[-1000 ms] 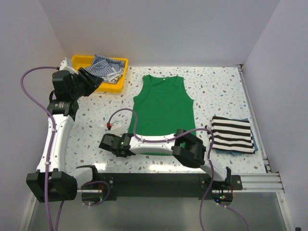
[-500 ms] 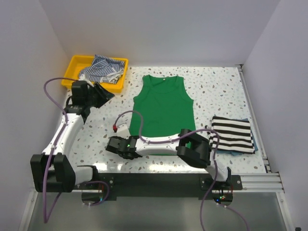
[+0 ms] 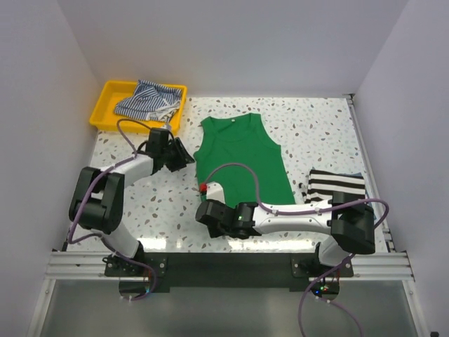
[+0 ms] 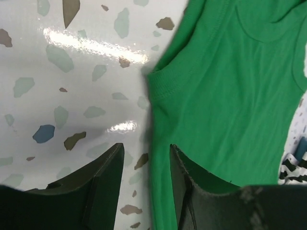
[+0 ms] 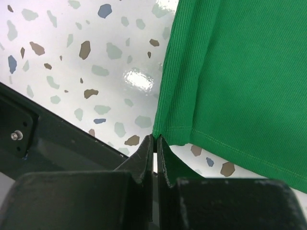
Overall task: Fold and stack the tank tops
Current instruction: Flatten the tank top out
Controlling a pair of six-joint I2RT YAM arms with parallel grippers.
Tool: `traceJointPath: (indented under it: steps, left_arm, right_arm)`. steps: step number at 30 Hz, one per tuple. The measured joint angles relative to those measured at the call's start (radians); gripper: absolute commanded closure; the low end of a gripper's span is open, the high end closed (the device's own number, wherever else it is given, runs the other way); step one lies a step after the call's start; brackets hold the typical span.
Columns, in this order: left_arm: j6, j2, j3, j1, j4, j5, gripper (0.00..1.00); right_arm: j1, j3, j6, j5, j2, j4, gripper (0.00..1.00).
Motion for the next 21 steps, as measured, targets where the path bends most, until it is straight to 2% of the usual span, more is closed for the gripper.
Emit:
traceJointPath:
  steps: [9,14,16,21]
  left_arm:
    - [0.001,0.169,0.055,-0.021,0.093,0.006,0.53]
    - [0.0,0.209,0.082,-0.038,0.121,0.005,0.63]
    - [0.0,0.219,0.089,-0.044,0.122,-0.005,0.72]
    - [-0.003,0.231,0.101,-0.05,0.117,-0.038,0.78]
  right_arm:
    - [0.0,-0.061,0.03,-0.021,-0.04,0.025,1.0]
    - [0.0,-0.069,0.038,-0.034,-0.042,0.027,1.0]
    - [0.0,-0.074,0.041,-0.037,-0.042,0.027,1.0]
    - [0.0,-0.075,0.05,-0.037,-0.05,0.02,1.0]
